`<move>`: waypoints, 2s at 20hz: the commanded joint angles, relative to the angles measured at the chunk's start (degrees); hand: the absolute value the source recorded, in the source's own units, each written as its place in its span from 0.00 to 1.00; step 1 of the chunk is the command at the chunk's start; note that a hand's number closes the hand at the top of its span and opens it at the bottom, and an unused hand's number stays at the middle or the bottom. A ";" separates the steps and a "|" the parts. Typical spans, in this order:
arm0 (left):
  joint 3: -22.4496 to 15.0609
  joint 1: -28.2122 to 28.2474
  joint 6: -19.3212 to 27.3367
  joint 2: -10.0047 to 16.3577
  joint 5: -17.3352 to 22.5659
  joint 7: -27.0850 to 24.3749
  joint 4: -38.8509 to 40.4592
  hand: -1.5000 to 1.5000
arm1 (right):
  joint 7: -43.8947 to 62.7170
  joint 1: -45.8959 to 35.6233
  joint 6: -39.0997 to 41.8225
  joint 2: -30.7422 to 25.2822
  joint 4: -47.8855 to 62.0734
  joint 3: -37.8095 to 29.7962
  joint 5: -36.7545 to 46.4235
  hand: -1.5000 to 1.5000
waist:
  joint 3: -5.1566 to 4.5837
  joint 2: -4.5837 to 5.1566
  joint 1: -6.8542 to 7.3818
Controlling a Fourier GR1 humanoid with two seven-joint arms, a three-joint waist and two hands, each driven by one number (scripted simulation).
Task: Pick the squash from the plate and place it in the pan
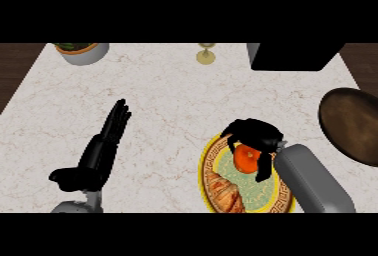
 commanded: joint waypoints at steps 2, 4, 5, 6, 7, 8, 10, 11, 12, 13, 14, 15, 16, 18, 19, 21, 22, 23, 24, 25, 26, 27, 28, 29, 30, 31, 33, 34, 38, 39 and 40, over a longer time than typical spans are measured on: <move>3.24 -1.45 -3.06 0.90 1.92 -3.02 4.11 0.50 | -1.42 0.58 -3.21 0.13 0.25 -2.96 -0.01 1.00 | 0.76 1.25 -0.36; -0.29 2.58 -0.42 -0.50 -1.15 -1.98 -1.70 0.50 | -2.10 0.89 -5.20 -0.31 0.90 -5.74 -1.34 1.00 | 0.78 1.17 -0.10; 1.13 0.07 -0.36 0.41 -0.62 1.13 -1.46 0.50 | -2.12 2.26 -5.56 -0.43 -3.36 -6.74 -2.98 1.00 | 0.78 1.07 -0.50; 0.64 3.17 -1.80 0.58 0.24 -0.84 -1.90 0.50 | -2.76 2.44 -9.64 -0.56 -1.43 -7.82 -2.43 1.00 | 0.79 1.15 -0.18; 0.69 -0.47 -0.03 -0.89 -1.04 0.17 0.85 0.50 | -0.91 1.86 -6.93 -0.02 -5.62 -8.67 -3.89 1.00 | 0.77 1.09 -0.72; 1.31 -0.59 -0.63 -0.46 -0.56 -0.34 0.60 0.50 | 0.62 4.47 -9.10 1.30 -8.45 -8.26 -3.59 1.00 | 0.76 1.03 -0.89; 1.73 5.20 -1.22 1.06 -0.44 -3.83 -0.38 0.50 | 5.53 9.45 -10.48 -1.66 -12.88 -11.70 -4.57 1.00 | 0.70 0.54 -1.86; 2.04 3.45 -0.29 0.51 -0.52 -1.83 0.51 0.50 | 7.49 12.80 -13.64 -2.53 -12.71 -13.14 -3.96 1.00 | 0.71 0.46 -3.05; 1.50 3.20 1.03 -0.71 -1.52 -2.52 1.53 0.50 | 10.49 12.97 -12.58 -3.78 -14.76 -15.12 -4.46 1.00 | 0.65 0.30 -3.93; 2.28 3.29 0.69 0.40 -0.56 -0.17 -1.52 0.50 | 14.02 16.06 -14.27 -3.11 -16.63 -15.59 -3.66 1.00 | 0.66 -0.18 -4.44; 2.62 3.70 1.39 -0.65 -0.35 -1.42 0.07 0.50 | 15.88 18.62 -16.22 -3.29 -17.65 -17.52 -4.10 1.00 | 0.59 -0.27 -5.90; 2.19 4.81 0.91 -0.14 -0.90 -2.56 0.07 0.50 | 16.10 20.80 -17.04 -3.91 -22.14 -18.34 -4.81 1.00 | 0.56 -0.35 -5.82; 3.11 3.56 1.81 0.55 -1.39 -0.93 -0.69 0.50 | 18.48 21.77 -16.85 -3.38 -26.47 -18.83 -5.06 1.00 | 0.56 -0.45 -5.83; 2.08 4.21 1.30 0.02 -1.72 -2.37 -0.37 0.50 | 18.29 25.52 -17.81 -3.91 -34.30 -21.68 -8.23 1.00 | 0.60 -0.10 -5.10; 3.81 4.12 -0.08 0.70 0.71 -1.75 -0.37 0.50 | 19.52 27.91 -18.25 -2.26 -38.50 -21.64 -9.13 1.00 | 0.57 -0.11 -5.14; 2.35 4.67 0.20 0.45 -0.18 -0.44 -2.38 0.50 | 21.86 31.99 -16.37 -0.70 -45.85 -23.01 -12.68 1.00 | 0.64 0.10 -4.02; 3.63 5.65 -0.95 1.34 0.38 -3.36 -0.20 0.50 | 23.18 34.53 -15.26 -1.01 -49.85 -23.84 -13.77 1.00 | 0.59 0.25 -3.99; 2.49 2.66 -0.18 0.04 -0.98 -3.32 1.35 0.50 | 25.28 35.90 -14.47 0.31 -54.17 -23.00 -13.89 1.00 | 0.62 0.55 -3.53; 0.32 1.08 2.24 -2.37 -2.13 0.63 -1.23 0.50 | 25.36 38.02 -12.92 -1.37 -56.53 -25.44 -16.08 1.00 | 0.70 0.63 -3.05; 2.10 1.72 -0.29 -0.01 -1.15 -1.90 0.96 0.50 | 29.30 37.42 -10.32 0.46 -59.16 -25.90 -18.38 1.00 | 0.65 0.71 -2.81; 1.21 2.70 -0.51 -1.07 -0.95 -2.78 1.31 0.50 | 29.68 37.13 -10.68 -0.32 -58.46 -29.51 -20.45 1.00 | 0.70 0.89 -2.10; 1.65 2.95 -1.20 -0.15 -0.06 -0.96 -1.11 0.50 | 31.10 40.47 -10.27 0.39 -62.77 -29.91 -21.40 1.00 | 0.71 0.77 -2.15; 3.14 0.18 -0.82 -0.23 -0.09 -0.96 2.08 0.50 | 30.68 39.93 -7.78 -1.34 -62.86 -33.06 -25.30 1.00 | 0.72 0.98 -1.94; -0.58 4.96 -0.77 -1.50 -2.53 -4.51 0.52 0.50 | 31.01 37.24 -9.95 0.99 -57.44 -32.31 -24.24 1.00 | 0.76 1.10 -0.80; 1.01 2.11 -0.97 -2.00 -1.35 -4.44 2.91 0.50 | 30.96 35.90 -10.05 -0.05 -56.12 -35.18 -25.69 1.00 | 0.76 1.17 -0.83; -0.32 5.10 -0.14 -1.03 -2.86 -2.27 -2.21 0.50 | 29.37 38.33 -10.60 0.69 -56.90 -36.28 -27.75 1.00 | 0.79 1.07 -0.71; 0.95 3.84 -1.84 -0.54 -1.49 -2.42 -1.25 0.50 | 25.92 37.97 -10.56 -1.19 -52.86 -40.74 -31.11 1.00 | 0.79 1.14 -0.71; 0.80 3.18 -0.93 -1.10 -1.66 0.15 -3.06 0.50 | 28.08 32.05 -11.86 -1.54 -47.64 -40.78 -28.90 1.00 | 0.79 1.19 -0.32; -1.37 1.84 0.62 -3.64 -4.45 -2.46 0.14 0.50 | 20.26 23.39 -18.47 -5.52 -31.79 -44.88 -27.01 1.00 | 0.82 1.33 0.09; 0.69 -0.13 -0.67 -2.21 -3.19 -0.93 2.01 0.50 | 16.16 23.12 -19.93 -6.50 -28.79 -47.07 -28.77 1.00 | 0.83 1.37 -0.07; 0.89 -1.45 -0.21 -3.65 -3.54 -4.61 6.49 0.50 | 16.97 21.25 -23.07 -6.95 -27.24 -46.60 -25.09 1.00 | 0.82 1.53 -0.03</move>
